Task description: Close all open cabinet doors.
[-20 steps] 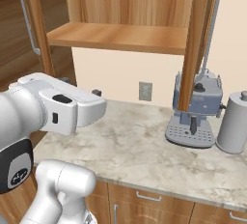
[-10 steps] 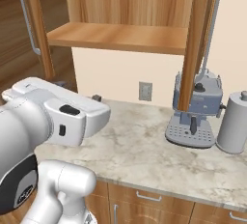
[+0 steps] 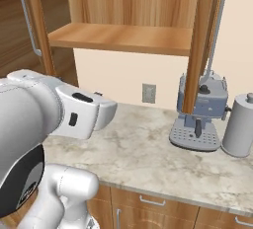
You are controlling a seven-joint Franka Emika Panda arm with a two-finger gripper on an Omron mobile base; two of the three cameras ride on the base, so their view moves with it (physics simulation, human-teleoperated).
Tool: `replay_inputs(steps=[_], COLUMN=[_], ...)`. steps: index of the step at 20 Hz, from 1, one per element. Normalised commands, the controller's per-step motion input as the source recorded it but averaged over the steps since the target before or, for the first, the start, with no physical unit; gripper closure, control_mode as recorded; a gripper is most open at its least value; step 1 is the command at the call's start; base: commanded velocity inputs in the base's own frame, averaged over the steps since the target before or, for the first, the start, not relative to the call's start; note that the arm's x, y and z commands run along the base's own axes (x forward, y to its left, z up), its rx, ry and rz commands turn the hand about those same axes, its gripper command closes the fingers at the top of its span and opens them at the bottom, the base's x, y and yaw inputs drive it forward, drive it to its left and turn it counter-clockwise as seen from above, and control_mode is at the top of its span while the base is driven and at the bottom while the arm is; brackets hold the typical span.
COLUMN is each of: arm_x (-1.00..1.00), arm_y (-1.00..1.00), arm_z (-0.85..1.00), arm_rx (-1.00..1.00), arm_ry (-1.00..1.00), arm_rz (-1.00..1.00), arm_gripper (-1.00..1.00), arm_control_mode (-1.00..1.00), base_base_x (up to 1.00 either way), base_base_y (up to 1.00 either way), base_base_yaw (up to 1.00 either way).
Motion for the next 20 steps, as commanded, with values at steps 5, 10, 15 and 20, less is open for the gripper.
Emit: replay_inputs(steps=[5, 10, 15, 20], arm_x=[0.04, 0.0, 0.02, 0.0], arm_y=[0.34, 0.5, 0.34, 0.28], arm_z=[-0.06, -0.01, 0.03, 0.23], arm_rx=[0.0, 0.0, 0.0, 0.0], arm_ry=[-0.02, -0.08, 0.0, 0.01], arm_rz=[0.03, 0.0, 0.0, 0.0], arm_gripper=[-1.0, -1.0, -1.0, -1.0], arm_control_mode=[-1.0, -1.0, -1.0, -1.0], base_base_x=[0.0, 0.0, 0.0, 0.0], base_base_y=[0.0, 0.0, 0.0, 0.0], base_base_yaw=[0.0, 0.0, 0.0, 0.0])
